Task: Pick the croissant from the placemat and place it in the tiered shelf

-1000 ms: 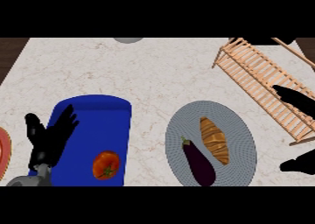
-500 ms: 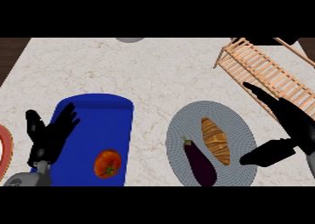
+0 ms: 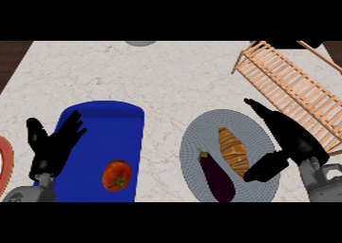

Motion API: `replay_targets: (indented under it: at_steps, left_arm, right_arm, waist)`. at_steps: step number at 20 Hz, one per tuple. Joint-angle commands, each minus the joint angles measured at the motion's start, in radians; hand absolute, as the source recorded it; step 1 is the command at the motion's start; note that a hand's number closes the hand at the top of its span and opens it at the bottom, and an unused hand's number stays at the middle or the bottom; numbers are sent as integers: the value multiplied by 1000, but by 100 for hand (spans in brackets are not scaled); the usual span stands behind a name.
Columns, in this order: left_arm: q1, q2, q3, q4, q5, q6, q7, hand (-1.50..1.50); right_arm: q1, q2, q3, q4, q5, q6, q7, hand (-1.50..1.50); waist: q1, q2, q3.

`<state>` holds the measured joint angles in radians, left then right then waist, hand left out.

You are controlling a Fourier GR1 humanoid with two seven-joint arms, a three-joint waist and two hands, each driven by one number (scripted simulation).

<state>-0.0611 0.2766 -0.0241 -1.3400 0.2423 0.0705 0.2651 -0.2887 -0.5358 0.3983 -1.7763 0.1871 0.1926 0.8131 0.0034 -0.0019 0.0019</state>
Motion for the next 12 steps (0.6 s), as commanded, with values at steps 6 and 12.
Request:
replay_targets:
  at_steps: [6, 12]
  left_arm:
    - [27, -33, 14, 11, -34, -15, -14, 0]
    - [-45, -31, 53, 35, -43, -35, 44, 0]
  right_arm:
    - [46, 151, 62, -31, 232, -24, 123, -150]
    - [64, 204, 3, 104, 310, 8, -27, -150]
  waist:
    - [-3, 1, -2]
    - [-3, 2, -2]
